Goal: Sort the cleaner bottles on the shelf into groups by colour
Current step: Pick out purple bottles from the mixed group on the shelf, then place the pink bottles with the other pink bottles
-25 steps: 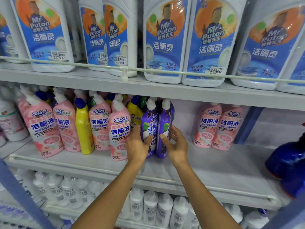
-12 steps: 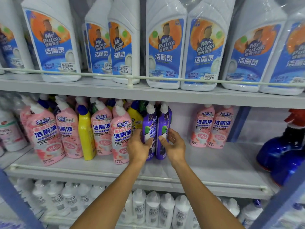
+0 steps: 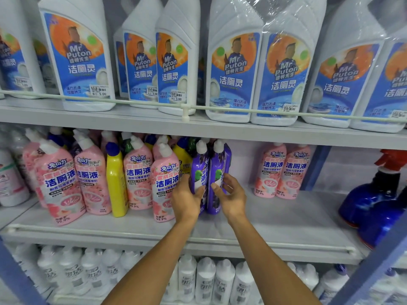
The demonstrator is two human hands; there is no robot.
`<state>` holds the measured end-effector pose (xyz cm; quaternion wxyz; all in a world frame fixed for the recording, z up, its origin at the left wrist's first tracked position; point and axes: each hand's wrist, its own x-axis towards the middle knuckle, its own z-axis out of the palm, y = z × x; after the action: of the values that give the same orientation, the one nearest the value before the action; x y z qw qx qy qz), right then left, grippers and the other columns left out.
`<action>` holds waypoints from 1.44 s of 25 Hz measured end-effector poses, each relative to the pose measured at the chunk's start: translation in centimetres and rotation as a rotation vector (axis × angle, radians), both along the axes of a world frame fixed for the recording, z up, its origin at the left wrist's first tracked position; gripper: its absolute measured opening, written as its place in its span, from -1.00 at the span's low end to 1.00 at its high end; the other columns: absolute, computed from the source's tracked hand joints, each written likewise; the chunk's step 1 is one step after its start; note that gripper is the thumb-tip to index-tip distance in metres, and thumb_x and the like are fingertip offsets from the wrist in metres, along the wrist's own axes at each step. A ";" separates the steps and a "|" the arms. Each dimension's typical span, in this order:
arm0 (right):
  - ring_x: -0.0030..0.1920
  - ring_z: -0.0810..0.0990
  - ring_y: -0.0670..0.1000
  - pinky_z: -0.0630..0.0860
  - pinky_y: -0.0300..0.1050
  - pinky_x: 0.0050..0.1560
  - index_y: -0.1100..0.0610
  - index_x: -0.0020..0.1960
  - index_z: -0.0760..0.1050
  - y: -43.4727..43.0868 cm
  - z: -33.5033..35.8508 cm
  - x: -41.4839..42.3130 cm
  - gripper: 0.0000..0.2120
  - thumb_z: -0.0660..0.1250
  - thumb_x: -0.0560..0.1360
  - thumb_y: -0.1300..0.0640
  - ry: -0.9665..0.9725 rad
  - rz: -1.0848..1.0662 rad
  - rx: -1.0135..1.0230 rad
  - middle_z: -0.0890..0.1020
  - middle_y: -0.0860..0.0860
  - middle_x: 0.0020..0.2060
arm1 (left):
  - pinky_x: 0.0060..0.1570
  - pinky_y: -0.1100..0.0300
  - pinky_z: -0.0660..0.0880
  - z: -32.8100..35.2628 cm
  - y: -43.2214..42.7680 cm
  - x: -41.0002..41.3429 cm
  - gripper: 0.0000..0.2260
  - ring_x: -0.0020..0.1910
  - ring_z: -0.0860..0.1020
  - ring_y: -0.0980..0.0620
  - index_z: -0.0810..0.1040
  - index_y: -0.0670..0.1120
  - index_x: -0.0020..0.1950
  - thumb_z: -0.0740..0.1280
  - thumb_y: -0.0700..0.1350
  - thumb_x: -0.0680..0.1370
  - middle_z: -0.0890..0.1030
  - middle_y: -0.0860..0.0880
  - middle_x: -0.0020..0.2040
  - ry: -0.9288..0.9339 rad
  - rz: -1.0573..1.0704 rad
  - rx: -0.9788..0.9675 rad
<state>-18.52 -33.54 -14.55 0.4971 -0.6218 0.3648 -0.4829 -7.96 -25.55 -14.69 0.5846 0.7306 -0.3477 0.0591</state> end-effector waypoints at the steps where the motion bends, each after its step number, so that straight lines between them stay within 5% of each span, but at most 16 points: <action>1: 0.21 0.63 0.03 0.57 0.05 0.31 0.10 0.34 0.56 -0.1 0.1 0.0 -0.49 0.59 0.43 0.09 0.000 0.003 0.003 0.68 0.00 0.19 | -0.08 0.07 0.62 0.0 0.1 0.0 -0.67 -0.11 0.68 -0.05 0.58 -0.08 0.12 0.58 -0.12 0.41 0.71 -0.03 -0.05 0.004 -0.002 -0.005; 8: 0.17 0.66 0.02 0.63 0.10 0.20 0.03 0.23 0.62 0.3 1.0 -0.3 -0.61 0.59 0.44 0.14 -0.081 0.014 0.096 0.70 -0.05 0.11 | -0.02 -0.01 0.66 1.6 2.2 1.2 -0.73 -0.12 0.70 0.03 0.65 -0.07 0.10 0.57 -0.17 0.43 0.71 0.02 -0.13 0.283 -0.164 -0.094; 13: 0.19 0.67 0.02 0.64 -0.07 0.16 0.04 0.25 0.59 3.5 4.2 -0.6 -0.66 0.52 0.50 0.18 -0.401 -0.031 0.168 0.70 -0.04 0.14 | -0.05 -0.04 0.64 5.0 9.0 3.8 -0.81 -0.12 0.69 -0.07 0.64 -0.19 0.07 0.49 -0.33 0.48 0.71 -0.21 -0.12 0.593 -0.222 -0.413; 18: 0.19 0.68 0.00 0.63 0.00 0.20 0.11 0.31 0.57 7.9 8.0 2.9 -0.68 0.44 0.56 0.16 -0.600 0.213 0.237 0.70 0.02 0.17 | -0.10 0.30 0.58 9.0 12.4 11.1 -0.74 -0.09 0.63 0.01 0.60 -0.20 0.15 0.46 -0.33 0.48 0.67 -0.17 -0.04 0.551 -0.044 -0.554; 24: 0.19 0.65 -0.11 0.60 0.01 0.27 -0.07 0.26 0.55 9.5 9.1 9.8 -0.60 0.56 0.47 0.02 -0.216 0.304 -0.031 0.68 -0.10 0.16 | -0.10 0.32 0.55 10.8 7.3 14.8 -0.68 0.03 0.61 -0.06 0.56 -0.20 0.12 0.41 -0.47 0.44 0.67 -0.07 -0.03 0.358 -0.171 -0.285; 30: 0.18 0.63 -0.09 0.62 0.06 0.20 -0.10 0.30 0.51 8.2 7.7 10.0 -0.52 0.55 0.43 0.11 0.004 0.222 -0.249 0.66 -0.14 0.16 | -0.02 0.07 0.61 9.1 7.8 15.2 -0.62 -0.04 0.66 -0.03 0.58 -0.08 0.19 0.56 -0.14 0.41 0.67 0.01 -0.03 0.042 -0.070 0.035; 36: 0.14 0.63 -0.09 0.63 -0.02 0.12 -0.14 0.28 0.49 8.3 7.5 7.7 -0.44 0.60 0.33 -0.10 0.099 0.204 -0.354 0.63 -0.09 0.18 | 0.04 -0.04 0.62 7.8 10.6 13.5 -0.55 0.03 0.66 0.03 0.63 0.05 0.13 0.54 0.18 0.32 0.70 0.08 -0.01 0.138 -0.258 0.024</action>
<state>-10.83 -25.26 -7.04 0.4078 -0.7561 0.2333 -0.4556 5.55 -14.93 -6.91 0.6011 0.6892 -0.3984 -0.0709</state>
